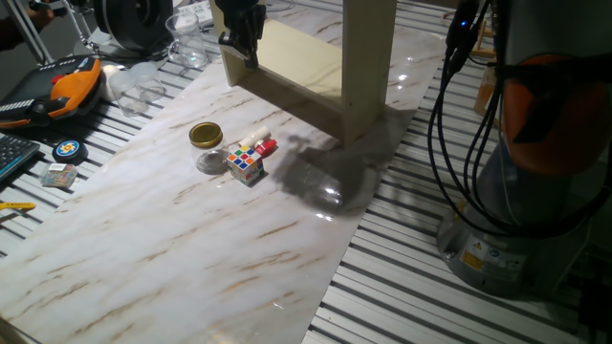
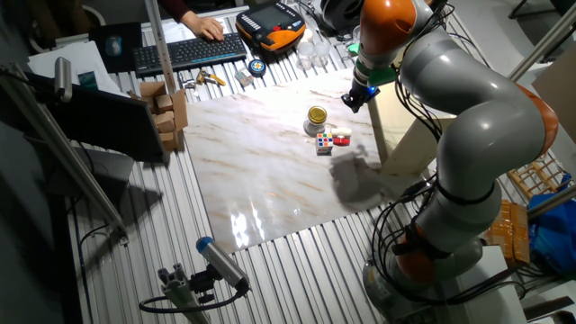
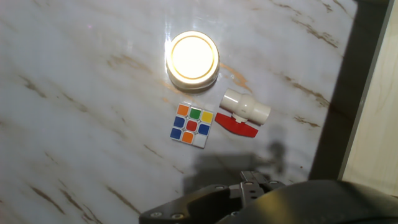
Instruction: Take the object down from the shelf
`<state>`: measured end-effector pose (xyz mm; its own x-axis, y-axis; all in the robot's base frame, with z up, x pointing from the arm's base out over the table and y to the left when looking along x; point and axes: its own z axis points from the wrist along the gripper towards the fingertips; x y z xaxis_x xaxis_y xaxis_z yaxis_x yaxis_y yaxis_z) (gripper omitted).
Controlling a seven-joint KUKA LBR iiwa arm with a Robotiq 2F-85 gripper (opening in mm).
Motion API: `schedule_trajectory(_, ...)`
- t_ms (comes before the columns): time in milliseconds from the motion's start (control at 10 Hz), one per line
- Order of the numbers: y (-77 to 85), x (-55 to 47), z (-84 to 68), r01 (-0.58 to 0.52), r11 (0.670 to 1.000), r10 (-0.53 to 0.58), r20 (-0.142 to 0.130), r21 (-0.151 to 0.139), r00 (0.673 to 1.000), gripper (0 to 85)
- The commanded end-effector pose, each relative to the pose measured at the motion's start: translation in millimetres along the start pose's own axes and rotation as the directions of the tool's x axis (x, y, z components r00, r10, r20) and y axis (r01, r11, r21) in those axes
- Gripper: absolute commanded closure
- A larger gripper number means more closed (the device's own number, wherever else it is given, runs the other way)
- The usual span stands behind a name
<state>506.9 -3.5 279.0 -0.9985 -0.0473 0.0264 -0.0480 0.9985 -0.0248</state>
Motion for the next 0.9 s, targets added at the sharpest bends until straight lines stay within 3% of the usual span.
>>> schedule_trajectory(0,0.1,-0.3,0.7,-0.001,1.000,0.001,0.000,-0.001,1.000,85.0)
schedule_trajectory(800,-2.2,-1.7,-0.8,-0.005,1.000,0.005,0.003,0.002,1.000,85.0)
